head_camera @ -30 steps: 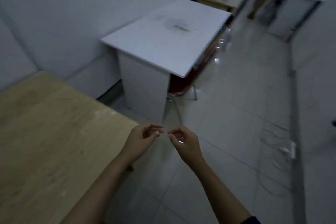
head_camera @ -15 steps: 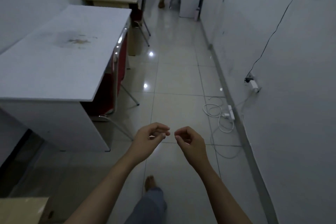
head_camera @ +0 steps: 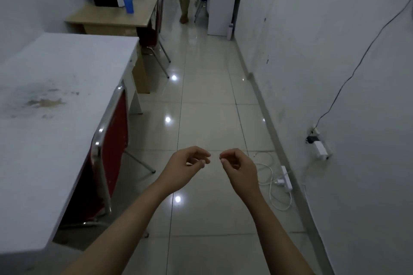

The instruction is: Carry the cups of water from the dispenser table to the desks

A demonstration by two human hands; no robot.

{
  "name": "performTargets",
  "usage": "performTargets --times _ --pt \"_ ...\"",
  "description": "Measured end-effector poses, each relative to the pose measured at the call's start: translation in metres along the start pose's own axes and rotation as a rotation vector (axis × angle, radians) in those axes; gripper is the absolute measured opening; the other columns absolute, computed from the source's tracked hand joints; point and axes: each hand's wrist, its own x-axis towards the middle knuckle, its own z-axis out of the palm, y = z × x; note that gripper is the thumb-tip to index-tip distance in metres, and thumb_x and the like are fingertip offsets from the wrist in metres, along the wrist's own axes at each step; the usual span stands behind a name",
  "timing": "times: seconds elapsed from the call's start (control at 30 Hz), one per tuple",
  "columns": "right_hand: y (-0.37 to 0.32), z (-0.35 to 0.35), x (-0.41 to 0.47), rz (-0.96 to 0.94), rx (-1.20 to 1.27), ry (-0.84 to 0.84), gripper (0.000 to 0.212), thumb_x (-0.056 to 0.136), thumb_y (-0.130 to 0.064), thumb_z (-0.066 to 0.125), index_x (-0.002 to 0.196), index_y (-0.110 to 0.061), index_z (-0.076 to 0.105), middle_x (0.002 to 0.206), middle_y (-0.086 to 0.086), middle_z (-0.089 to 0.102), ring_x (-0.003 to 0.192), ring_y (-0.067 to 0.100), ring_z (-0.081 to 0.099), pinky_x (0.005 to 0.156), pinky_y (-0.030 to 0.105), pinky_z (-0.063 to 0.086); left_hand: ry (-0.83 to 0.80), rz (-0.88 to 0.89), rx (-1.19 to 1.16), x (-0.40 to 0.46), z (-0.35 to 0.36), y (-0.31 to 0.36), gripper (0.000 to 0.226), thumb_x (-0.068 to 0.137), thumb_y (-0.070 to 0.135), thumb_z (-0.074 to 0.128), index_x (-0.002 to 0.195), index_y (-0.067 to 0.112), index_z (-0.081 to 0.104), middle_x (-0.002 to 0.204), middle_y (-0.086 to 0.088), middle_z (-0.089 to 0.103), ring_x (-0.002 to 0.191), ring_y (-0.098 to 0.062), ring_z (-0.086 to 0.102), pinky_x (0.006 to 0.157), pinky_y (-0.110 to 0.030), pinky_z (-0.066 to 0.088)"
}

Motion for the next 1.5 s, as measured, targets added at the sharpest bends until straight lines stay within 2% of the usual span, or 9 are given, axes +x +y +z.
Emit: performTargets --times 0.17,0.3,0.57,0.77,0.93,1.13,1.33,1.5 --pt "0.020 0.008 0.115 0.008 0.013 0.063 0.025 0.086 -0.003 0.063 0.082 -0.028 0.064 0.081 -0.011 0.068 0.078 0.004 0.064 0.074 0.023 0.053 0.011 0.019 -0.041 0.120 -0.015 -0.005 0.027 0.089 0.002 0.062 0.091 0.029 0.067 0.088 0.005 0.075 0.079 -0.007 0.070 0.072 -0.011 0.053" --pt "0.050 0.018 0.212 0.024 0.025 0.060 0.031 0.086 -0.002 0.063 0.079 -0.032 0.062 0.080 -0.012 0.067 0.076 0.002 0.063 0.072 0.020 0.051 0.010 0.003 -0.047 0.223 -0.020 -0.025 0.024 0.089 0.001 0.061 0.095 0.023 0.067 0.091 -0.001 0.075 0.082 -0.009 0.071 0.074 -0.014 0.055" --pt "0.090 0.018 0.428 0.041 0.014 -0.036 0.023 0.087 -0.002 0.062 0.082 -0.025 0.065 0.082 -0.011 0.069 0.079 0.001 0.064 0.071 0.009 0.048 -0.001 -0.031 -0.067 0.439 -0.027 -0.035 0.026 0.090 0.003 0.061 0.095 0.028 0.068 0.091 0.004 0.076 0.084 -0.006 0.070 0.074 -0.012 0.053" --pt "0.109 0.034 0.578 0.039 -0.004 -0.091 0.023 0.088 -0.003 0.062 0.083 -0.025 0.065 0.083 -0.010 0.069 0.081 0.003 0.064 0.073 0.011 0.050 0.042 -0.042 -0.075 0.576 -0.045 -0.051 0.029 0.090 0.006 0.062 0.093 0.034 0.068 0.088 0.008 0.076 0.085 -0.006 0.070 0.075 -0.016 0.055" --pt "0.127 0.065 0.716 0.007 -0.013 -0.108 0.025 0.088 -0.002 0.061 0.083 -0.026 0.064 0.083 -0.012 0.068 0.082 0.002 0.064 0.075 0.013 0.051 0.074 -0.035 -0.061 0.710 -0.081 -0.074 0.027 0.090 0.008 0.062 0.094 0.034 0.068 0.090 0.009 0.075 0.086 -0.005 0.069 0.075 -0.016 0.054" --pt "0.125 0.103 0.886 0.024 -0.021 -0.097 0.023 0.086 -0.001 0.061 0.081 -0.023 0.066 0.081 -0.011 0.069 0.079 0.003 0.064 0.072 0.013 0.050 0.024 -0.033 -0.037 0.870 -0.142 -0.081 0.025 0.090 0.010 0.062 0.095 0.033 0.068 0.089 0.012 0.075 0.085 -0.006 0.069 0.081 -0.029 0.057" --pt "0.127 0.146 1.033 0.027 0.001 -0.068 0.020 0.087 -0.001 0.062 0.082 -0.021 0.067 0.083 -0.010 0.069 0.081 0.003 0.064 0.074 0.015 0.051 0.092 -0.032 -0.042 1.010 -0.203 -0.101 0.025 0.091 0.009 0.061 0.092 0.033 0.068 0.089 0.012 0.076 0.087 -0.002 0.068 0.079 -0.021 0.053" --pt "0.142 0.197 1.154 0.012 0.003 -0.141 0.017 0.087 0.000 0.062 0.084 -0.016 0.068 0.083 -0.010 0.069 0.081 0.003 0.064 0.073 0.015 0.050 0.162 -0.054 -0.054 1.115 -0.250 -0.135 0.030 0.090 0.010 0.062 0.090 0.040 0.067 0.091 0.017 0.075 0.088 -0.002 0.068 0.079 -0.023 0.053"
